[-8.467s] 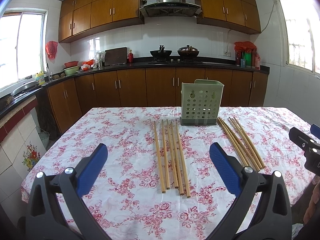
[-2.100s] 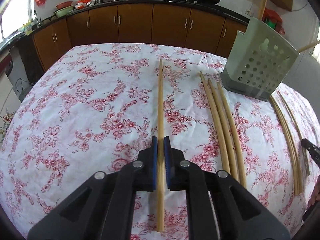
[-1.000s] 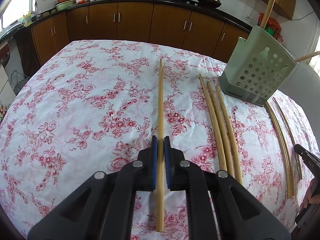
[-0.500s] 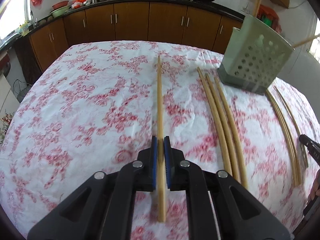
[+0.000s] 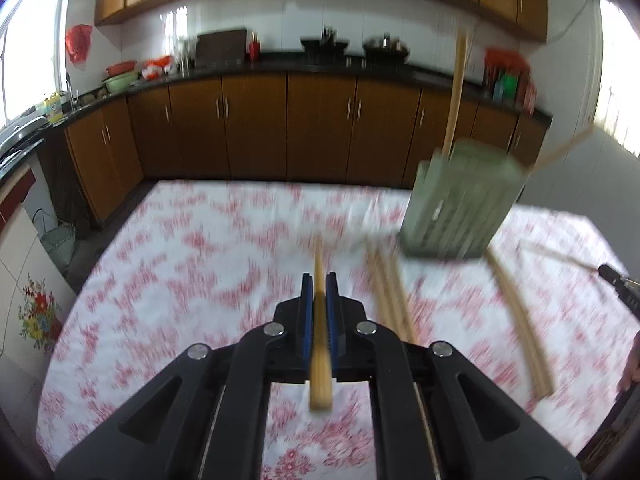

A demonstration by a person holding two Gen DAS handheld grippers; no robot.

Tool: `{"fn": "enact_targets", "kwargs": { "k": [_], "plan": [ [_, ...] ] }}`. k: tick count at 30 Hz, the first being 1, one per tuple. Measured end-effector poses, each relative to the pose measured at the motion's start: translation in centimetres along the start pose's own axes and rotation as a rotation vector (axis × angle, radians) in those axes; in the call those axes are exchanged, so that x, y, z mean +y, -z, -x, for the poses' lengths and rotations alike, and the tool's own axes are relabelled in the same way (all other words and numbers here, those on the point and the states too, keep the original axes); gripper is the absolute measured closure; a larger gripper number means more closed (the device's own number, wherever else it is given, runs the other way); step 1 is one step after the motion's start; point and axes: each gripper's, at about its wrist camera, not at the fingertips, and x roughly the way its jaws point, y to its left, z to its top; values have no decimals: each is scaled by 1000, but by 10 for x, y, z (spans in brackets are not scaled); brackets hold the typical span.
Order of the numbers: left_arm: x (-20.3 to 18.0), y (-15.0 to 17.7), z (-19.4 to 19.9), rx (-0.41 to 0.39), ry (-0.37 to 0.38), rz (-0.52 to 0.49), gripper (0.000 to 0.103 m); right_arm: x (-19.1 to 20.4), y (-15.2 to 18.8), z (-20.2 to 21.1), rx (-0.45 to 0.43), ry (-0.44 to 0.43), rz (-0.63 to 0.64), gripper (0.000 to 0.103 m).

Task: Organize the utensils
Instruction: 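Lift the left gripper's chopstick into the green holder while the right gripper inserts its chopstick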

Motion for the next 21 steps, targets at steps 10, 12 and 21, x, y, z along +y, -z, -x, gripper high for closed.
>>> {"fn": "enact_targets", "kwargs": {
  "k": [10, 12, 21],
  "plan": [
    [-4, -45, 34, -98, 65, 24, 95, 12, -37, 31, -136, -55, -11, 95],
    [-7, -51, 41, -111, 84, 19, 95, 16, -46, 39, -164, -80, -16, 95],
    [-41, -85, 85, -262, 184, -6, 95, 42, -97, 92, -389, -269, -64, 95]
  ]
}}
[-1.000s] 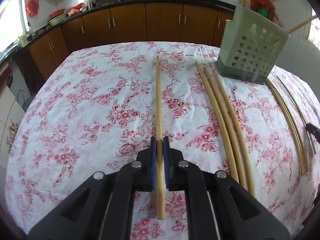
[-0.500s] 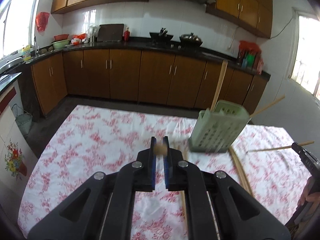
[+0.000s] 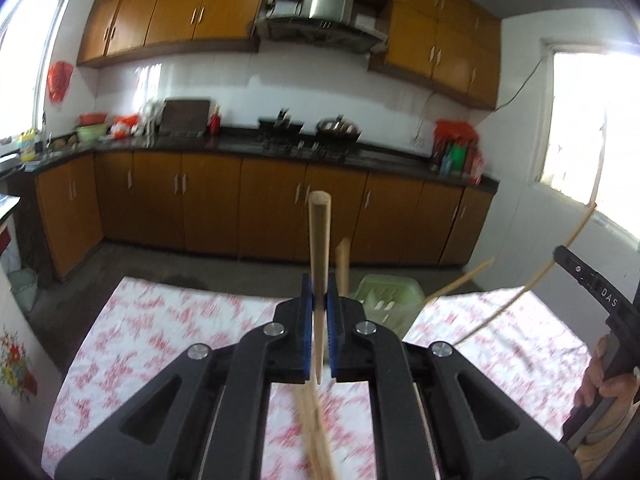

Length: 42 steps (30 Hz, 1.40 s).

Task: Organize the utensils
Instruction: 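Lift the left gripper's chopstick into the green holder while the right gripper inserts its chopstick, then open both grippers and move them back toward the chopsticks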

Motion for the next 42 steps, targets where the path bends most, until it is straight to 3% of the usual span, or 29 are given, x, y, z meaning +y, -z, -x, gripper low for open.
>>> {"fn": "enact_targets", "kwargs": {
  "k": [4, 7, 11, 19, 25, 31, 34, 36, 37, 38, 42],
  "plan": [
    [-23, -27, 3, -117, 16, 2, 95, 21, -16, -2, -103, -20, 37, 96],
    [-36, -42, -5, -195, 16, 14, 95, 28, -17, -18, -129, -11, 61, 95],
    [-45, -50, -28, -239, 0, 28, 95, 25, -12, -44, -128, 15, 60, 95],
    [-44, -23, -95, -135, -7, 43, 95, 18, 0, -62, -168, 30, 32, 95],
    [-34, -20, -107, -124, -7, 65, 95, 22, -18, -59, -231, 24, 12, 95],
    [-39, -8, -115, -84, 1, 47, 95, 29, 11, -86, -127, 30, 55, 95],
    [-37, -4, -113, -71, 6, 46, 88, 31, 23, -89, -64, 28, 69, 94],
    [-34, -4, -109, -72, 1, 50, 78, 32, 24, -85, -47, 26, 80, 82],
    [-32, -4, -104, -76, 0, 56, 75, 32, 23, -81, -47, 30, 84, 68],
    [-30, -5, -100, -78, 0, 61, 73, 31, 21, -76, -51, 31, 85, 62],
    [-18, -6, -70, -95, 7, 85, 69, 20, 16, -43, -62, 44, 77, 62]
  ]
}}
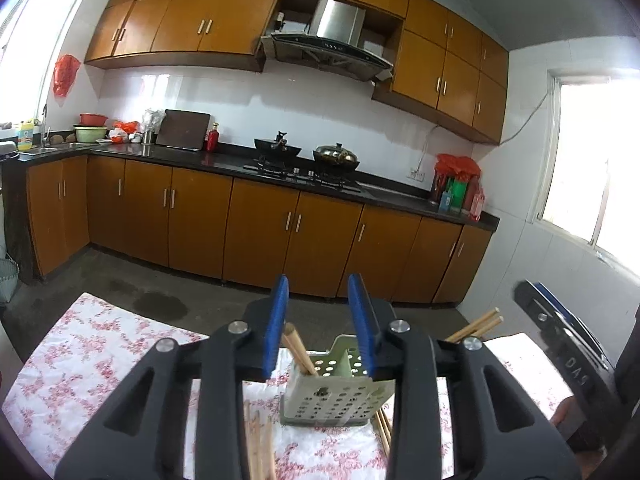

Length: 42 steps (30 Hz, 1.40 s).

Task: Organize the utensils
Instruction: 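Open both grippers and move them back toward the chopsticks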

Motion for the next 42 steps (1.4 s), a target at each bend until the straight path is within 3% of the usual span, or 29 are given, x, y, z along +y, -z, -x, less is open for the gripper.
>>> {"fn": "enact_targets", "kwargs": {
  "k": [2, 5, 7, 8, 11, 15, 20, 23, 30, 39, 41, 42],
  "plan": [
    [10, 3, 21, -6, -11, 4, 64, -9, 3, 16, 8, 14, -7, 61],
    [27, 21, 43, 22, -69, -19, 60, -26, 25, 30, 89, 73, 17, 61],
    [41, 47, 44, 106, -115, -49, 60, -37, 55, 23, 242, 97, 41, 64],
    [45, 58, 42, 140, -128, -61, 60, -41, 71, 16, 322, 98, 44, 75],
    [62, 100, 25, 308, -154, -64, 62, -48, 128, -8, 595, 38, -9, 83],
    [69, 142, 10, 457, -124, -25, 68, -35, 167, -21, 728, -6, -28, 83],
    [61, 176, -1, 550, -90, -47, 73, -26, 187, -30, 805, 16, -2, 84],
    [57, 188, -6, 587, -80, -60, 77, -25, 192, -30, 799, 56, 48, 95],
    [53, 204, -19, 651, -102, -92, 83, -51, 189, -22, 785, 116, -3, 95],
    [51, 206, -30, 652, -132, -132, 85, -45, 196, -20, 777, 76, 5, 94],
    [50, 206, -34, 645, -159, -152, 94, -41, 197, -21, 770, 75, 32, 94],
    [55, 204, -36, 644, -168, -142, 94, -41, 196, -23, 766, 84, 44, 94]
  ]
}}
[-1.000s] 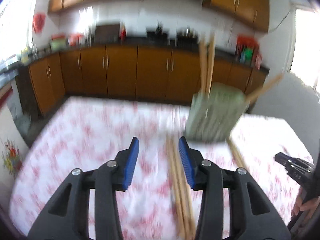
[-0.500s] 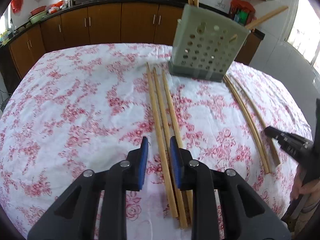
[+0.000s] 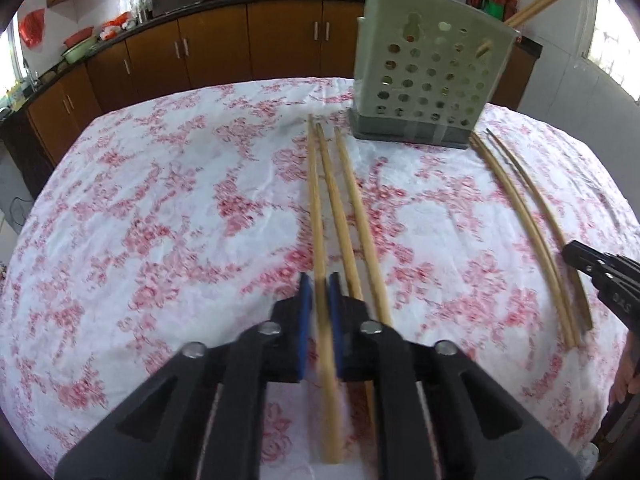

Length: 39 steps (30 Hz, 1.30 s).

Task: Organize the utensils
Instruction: 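Open both grippers and move them back toward the chopsticks, then grasp a single chopstick with the left gripper while the right gripper grasps another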

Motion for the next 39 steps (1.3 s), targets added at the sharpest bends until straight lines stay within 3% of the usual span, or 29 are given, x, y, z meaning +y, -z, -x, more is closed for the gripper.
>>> {"fn": "enact_targets", "kwargs": {
  "k": [4, 9, 14, 39],
  "plan": [
    [28, -7, -3, 3, -40, 72, 94, -18, -6, -4, -21, 72, -37, 95],
    [57, -8, -2, -10, -47, 130, 94, -36, -8, -6, -35, 101, -69, 95],
    [49, -5, 0, -38, -82, 92, 92, -38, -8, -7, -35, 96, -74, 95],
    [58, -4, 1, -45, -18, 156, 92, -39, -8, -7, -34, 90, -81, 94]
  ]
}}
